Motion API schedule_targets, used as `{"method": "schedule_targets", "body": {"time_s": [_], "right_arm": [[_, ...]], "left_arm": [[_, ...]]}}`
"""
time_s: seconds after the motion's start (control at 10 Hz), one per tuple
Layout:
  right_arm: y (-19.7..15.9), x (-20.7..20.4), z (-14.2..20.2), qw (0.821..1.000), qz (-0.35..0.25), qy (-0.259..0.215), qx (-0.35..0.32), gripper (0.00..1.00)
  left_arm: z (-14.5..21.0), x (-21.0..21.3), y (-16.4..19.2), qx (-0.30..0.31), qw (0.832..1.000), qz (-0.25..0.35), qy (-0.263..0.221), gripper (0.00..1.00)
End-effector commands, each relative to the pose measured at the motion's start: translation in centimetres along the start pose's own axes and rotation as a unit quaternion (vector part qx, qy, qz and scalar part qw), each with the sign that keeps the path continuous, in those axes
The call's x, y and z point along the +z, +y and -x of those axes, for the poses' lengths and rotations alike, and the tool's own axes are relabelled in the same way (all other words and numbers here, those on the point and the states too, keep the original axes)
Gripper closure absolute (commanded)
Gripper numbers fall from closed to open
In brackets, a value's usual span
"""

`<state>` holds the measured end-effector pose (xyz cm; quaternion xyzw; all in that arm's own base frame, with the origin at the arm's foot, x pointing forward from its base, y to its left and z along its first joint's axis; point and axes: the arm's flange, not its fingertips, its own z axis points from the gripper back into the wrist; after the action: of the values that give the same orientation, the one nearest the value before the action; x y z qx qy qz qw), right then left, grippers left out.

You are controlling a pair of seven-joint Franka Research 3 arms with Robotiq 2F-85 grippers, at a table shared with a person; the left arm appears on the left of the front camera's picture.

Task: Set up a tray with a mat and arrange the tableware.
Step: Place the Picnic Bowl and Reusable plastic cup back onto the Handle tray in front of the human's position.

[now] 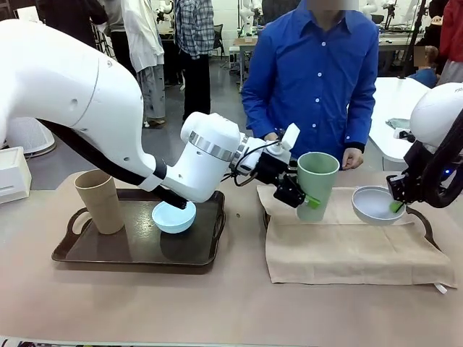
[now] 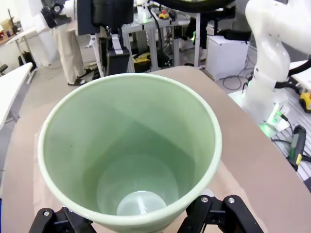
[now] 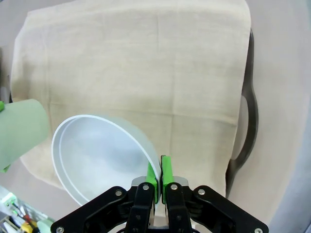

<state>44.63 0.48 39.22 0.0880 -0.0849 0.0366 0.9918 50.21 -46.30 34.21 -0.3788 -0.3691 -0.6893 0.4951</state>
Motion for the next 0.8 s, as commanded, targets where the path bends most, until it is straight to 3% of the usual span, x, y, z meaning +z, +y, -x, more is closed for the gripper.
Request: {"method": "schedule_targets", "body": {"time_s": [0.0,0.4,0.7], "right_arm": [[-0.6,-1.6,-1.0,1.000,-0.012,-0.008,0.004,0.95],[-0.9,-4.3,-2.6,1.000,-0.014,-0.012,0.005,0.95],[-0.5,-5.3,-2.8,1.000,-0.003,0.001,-0.001,0.95]], "left_arm": [[1.0,-0.6,0.9,-0.028,1.000,-0.002,-0.002,0.15],[2.5,-1.6,2.3,-0.046,0.999,-0.011,-0.016,0.15],[3.5,-1.7,2.6,-0.017,1.000,0.000,-0.026,0.15]]}}
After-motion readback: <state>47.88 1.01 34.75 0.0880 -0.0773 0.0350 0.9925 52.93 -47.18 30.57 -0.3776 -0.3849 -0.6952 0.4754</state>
